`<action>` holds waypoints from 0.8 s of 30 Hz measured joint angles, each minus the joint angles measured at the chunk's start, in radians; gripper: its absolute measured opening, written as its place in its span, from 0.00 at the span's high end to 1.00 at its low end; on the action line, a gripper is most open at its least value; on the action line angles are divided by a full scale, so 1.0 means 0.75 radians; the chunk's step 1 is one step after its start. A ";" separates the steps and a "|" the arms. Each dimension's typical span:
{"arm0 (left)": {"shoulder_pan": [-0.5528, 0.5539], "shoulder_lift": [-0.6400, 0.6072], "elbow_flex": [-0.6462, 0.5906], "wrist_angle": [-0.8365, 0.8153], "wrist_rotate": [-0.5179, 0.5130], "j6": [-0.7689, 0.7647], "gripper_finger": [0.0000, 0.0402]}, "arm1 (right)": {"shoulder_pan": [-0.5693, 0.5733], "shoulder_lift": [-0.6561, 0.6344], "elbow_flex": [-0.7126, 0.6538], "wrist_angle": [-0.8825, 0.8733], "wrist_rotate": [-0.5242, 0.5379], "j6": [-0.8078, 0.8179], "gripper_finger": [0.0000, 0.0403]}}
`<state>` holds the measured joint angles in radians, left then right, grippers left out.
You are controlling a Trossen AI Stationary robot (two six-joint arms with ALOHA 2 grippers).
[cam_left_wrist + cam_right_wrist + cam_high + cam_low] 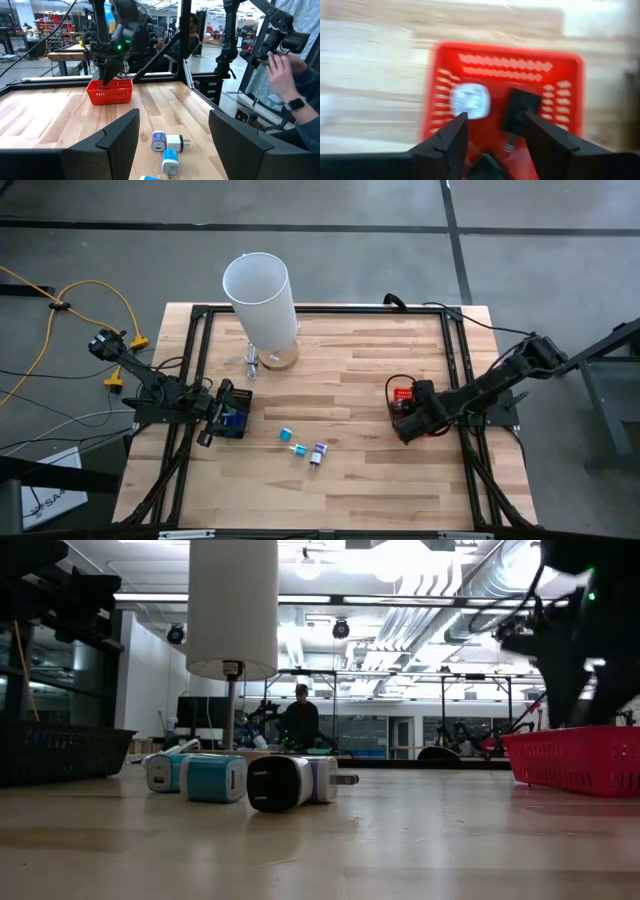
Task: Pick & Place Office items
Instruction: Put the violet charger adapter into the red bin
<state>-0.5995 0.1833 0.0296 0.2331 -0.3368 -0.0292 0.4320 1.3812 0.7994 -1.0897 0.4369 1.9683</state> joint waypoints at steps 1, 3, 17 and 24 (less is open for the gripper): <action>0.000 -0.001 0.000 0.000 0.000 0.000 0.42 | 0.000 -0.020 0.008 0.010 0.030 -0.027 0.58; 0.000 0.000 0.000 0.000 0.000 0.000 0.42 | 0.000 -0.054 0.024 0.052 0.088 -0.103 0.59; 0.000 -0.001 0.000 0.000 0.000 0.000 0.42 | -0.045 -0.126 0.040 0.924 0.176 -1.131 0.60; 0.000 0.000 0.000 0.000 0.000 0.000 0.42 | -0.159 0.013 0.042 1.364 -0.142 -1.542 0.60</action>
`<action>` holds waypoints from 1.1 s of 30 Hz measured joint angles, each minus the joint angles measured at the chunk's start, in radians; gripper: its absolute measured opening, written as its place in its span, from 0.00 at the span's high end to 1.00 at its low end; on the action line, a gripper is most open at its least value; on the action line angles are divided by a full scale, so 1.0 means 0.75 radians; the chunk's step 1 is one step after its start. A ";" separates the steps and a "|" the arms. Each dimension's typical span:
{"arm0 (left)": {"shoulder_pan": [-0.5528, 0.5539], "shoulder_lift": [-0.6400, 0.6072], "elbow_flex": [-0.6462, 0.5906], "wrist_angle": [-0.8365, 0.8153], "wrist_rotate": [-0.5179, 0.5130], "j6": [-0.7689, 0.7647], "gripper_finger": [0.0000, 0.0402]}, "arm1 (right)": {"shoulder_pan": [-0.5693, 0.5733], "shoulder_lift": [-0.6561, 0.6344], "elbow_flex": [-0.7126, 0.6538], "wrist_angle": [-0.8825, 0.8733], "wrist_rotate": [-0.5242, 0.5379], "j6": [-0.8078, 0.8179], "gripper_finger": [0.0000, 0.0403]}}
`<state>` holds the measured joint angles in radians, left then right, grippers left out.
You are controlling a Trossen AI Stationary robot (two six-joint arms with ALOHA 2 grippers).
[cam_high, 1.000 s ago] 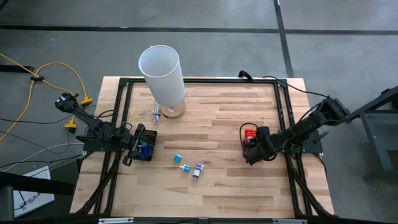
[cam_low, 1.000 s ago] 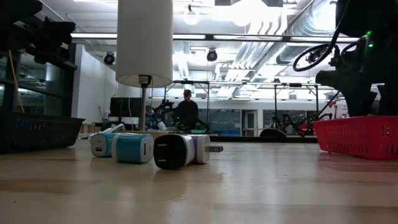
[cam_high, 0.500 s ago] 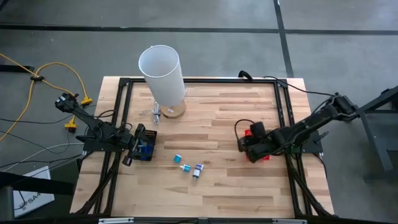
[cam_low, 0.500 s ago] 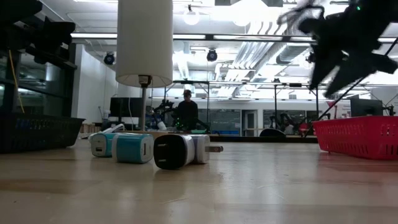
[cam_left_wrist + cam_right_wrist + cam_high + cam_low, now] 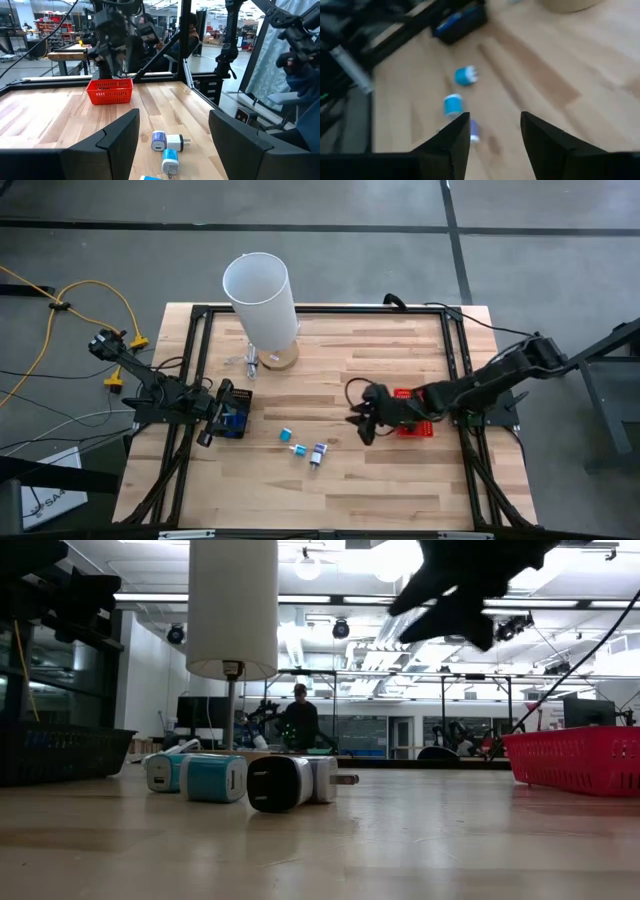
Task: Pick & Place Office items
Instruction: Put the violet charger adapter into the red bin
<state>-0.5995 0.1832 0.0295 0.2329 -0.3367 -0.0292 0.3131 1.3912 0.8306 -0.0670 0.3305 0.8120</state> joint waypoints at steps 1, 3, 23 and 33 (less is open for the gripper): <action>0.000 0.000 0.000 0.000 0.000 0.000 0.42 | -0.013 0.026 0.001 0.043 -0.053 -0.033 0.60; 0.000 0.000 0.000 0.000 0.000 0.000 0.42 | -0.036 0.078 -0.002 0.131 -0.149 -0.099 0.60; 0.000 0.000 0.000 0.000 0.000 0.000 0.42 | -0.033 0.359 0.187 0.364 -0.465 -0.562 0.60; 0.000 0.000 0.000 0.000 -0.001 0.000 0.42 | -0.042 0.500 0.510 -0.062 -0.500 -0.916 0.60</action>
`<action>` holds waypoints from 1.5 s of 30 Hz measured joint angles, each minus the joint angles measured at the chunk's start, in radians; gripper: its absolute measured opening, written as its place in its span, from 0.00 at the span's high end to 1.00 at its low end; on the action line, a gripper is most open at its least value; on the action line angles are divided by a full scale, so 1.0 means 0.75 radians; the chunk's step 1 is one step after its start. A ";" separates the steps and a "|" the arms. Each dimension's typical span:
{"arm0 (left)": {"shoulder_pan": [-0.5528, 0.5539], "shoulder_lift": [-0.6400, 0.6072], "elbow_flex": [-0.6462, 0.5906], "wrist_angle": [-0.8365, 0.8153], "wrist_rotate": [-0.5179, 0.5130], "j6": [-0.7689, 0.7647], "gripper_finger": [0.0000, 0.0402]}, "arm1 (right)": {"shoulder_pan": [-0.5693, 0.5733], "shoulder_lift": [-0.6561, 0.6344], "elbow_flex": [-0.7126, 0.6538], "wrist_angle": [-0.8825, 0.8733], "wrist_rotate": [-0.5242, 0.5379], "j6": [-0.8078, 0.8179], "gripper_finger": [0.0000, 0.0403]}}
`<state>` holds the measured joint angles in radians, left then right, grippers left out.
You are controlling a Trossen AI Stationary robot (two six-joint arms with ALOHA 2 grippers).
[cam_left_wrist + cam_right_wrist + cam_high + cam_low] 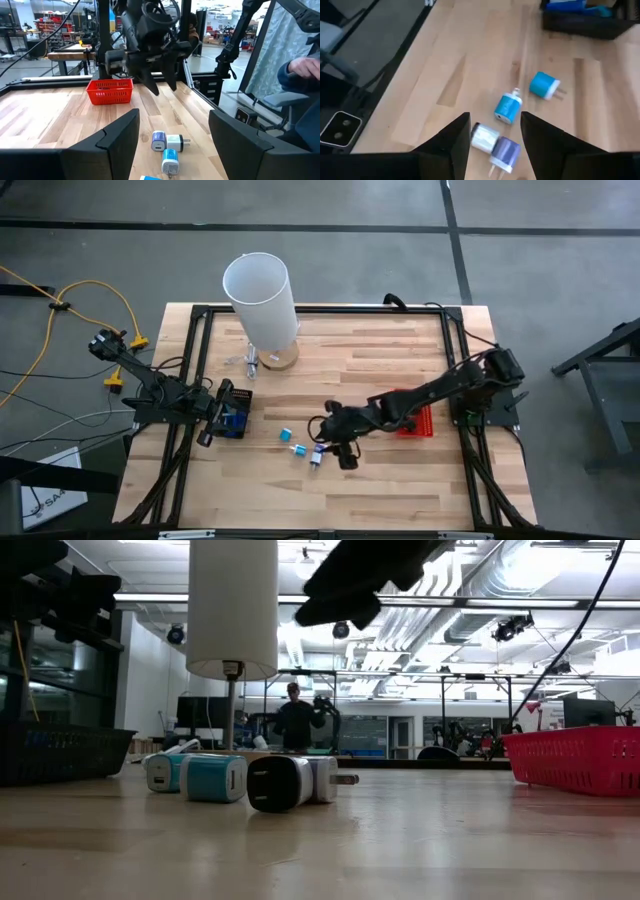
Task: Pick & Place Office items
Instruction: Put the violet charger adapter into the red bin
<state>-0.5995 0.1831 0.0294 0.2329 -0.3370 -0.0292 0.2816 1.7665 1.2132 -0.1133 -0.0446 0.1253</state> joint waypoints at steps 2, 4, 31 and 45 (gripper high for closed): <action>0.000 0.000 0.000 0.001 0.000 0.000 0.42 | -0.008 0.028 0.010 -0.004 -0.029 0.008 0.60; 0.000 0.000 0.000 0.000 0.001 0.000 0.42 | -0.019 0.057 0.012 -0.004 -0.051 0.061 0.60; 0.000 0.000 0.000 0.001 0.001 0.000 0.42 | 0.053 0.141 0.012 -0.082 0.228 0.261 0.48; 0.000 0.001 0.000 0.000 0.000 0.000 0.42 | 0.087 0.248 0.010 -0.040 0.301 0.327 0.49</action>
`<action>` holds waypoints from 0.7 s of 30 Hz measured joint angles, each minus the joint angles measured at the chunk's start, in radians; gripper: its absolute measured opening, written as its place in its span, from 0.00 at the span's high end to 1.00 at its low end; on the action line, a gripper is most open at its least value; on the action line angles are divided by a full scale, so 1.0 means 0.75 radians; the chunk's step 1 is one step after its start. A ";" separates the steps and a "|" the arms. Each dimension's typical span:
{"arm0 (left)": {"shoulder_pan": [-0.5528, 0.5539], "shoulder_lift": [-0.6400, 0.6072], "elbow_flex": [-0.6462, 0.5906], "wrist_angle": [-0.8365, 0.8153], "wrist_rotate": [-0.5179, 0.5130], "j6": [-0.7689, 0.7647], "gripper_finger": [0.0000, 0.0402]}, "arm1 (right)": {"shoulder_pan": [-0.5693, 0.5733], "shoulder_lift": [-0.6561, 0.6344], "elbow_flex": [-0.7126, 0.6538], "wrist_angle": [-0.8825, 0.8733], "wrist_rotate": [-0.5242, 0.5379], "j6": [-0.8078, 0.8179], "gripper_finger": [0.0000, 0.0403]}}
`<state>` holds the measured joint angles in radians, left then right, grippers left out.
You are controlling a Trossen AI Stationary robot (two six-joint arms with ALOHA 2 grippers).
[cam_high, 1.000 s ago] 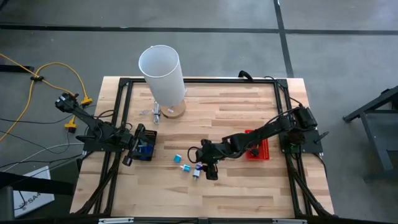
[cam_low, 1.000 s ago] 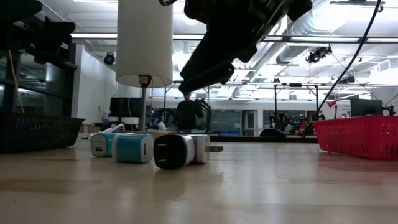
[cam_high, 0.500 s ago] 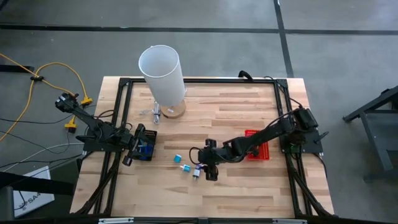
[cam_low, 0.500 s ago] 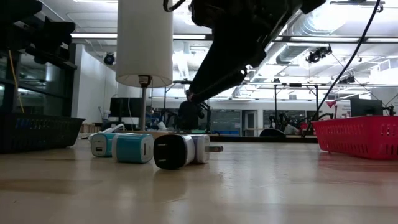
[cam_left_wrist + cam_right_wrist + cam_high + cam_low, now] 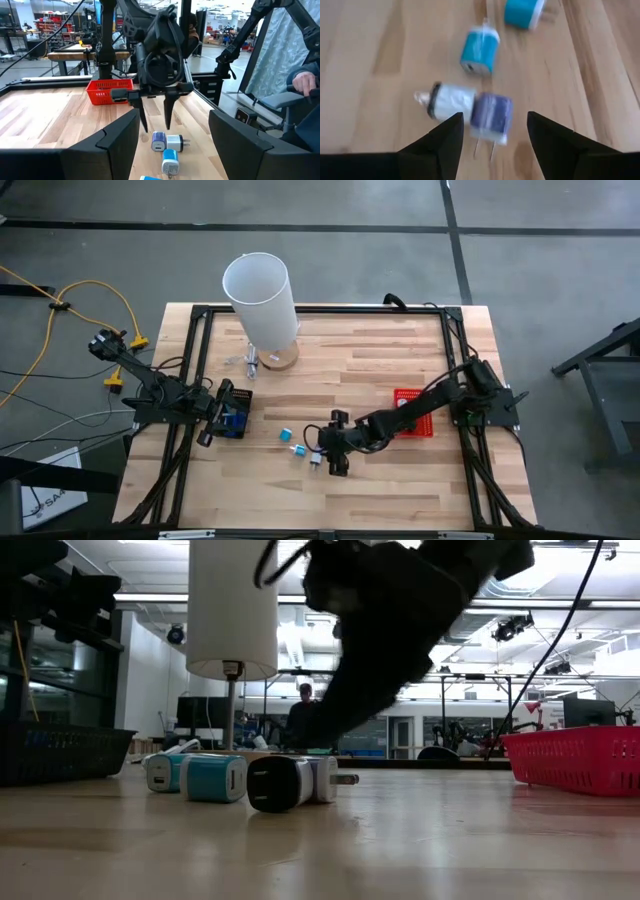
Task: Pick & Place Office items
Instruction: Put the violet charger adapter into the red bin
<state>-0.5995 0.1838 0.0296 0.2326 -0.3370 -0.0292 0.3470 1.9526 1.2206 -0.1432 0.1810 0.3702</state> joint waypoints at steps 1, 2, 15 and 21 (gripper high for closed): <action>0.000 0.001 -0.001 0.002 0.001 0.000 0.42 | 0.000 0.000 -0.001 0.003 0.002 0.000 0.49; 0.000 0.001 0.000 0.004 0.001 0.000 0.42 | 0.000 0.000 0.001 0.028 0.001 0.001 0.49; 0.000 0.002 0.000 0.014 0.001 0.000 0.42 | 0.009 0.004 0.002 0.027 0.032 0.035 0.49; 0.000 0.002 0.000 0.013 0.000 0.000 0.42 | 0.009 0.037 -0.001 0.011 0.028 0.038 0.49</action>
<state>-0.5995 0.1852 0.0296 0.2424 -0.3370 -0.0292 0.3538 1.9802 1.2198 -0.1351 0.2020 0.3986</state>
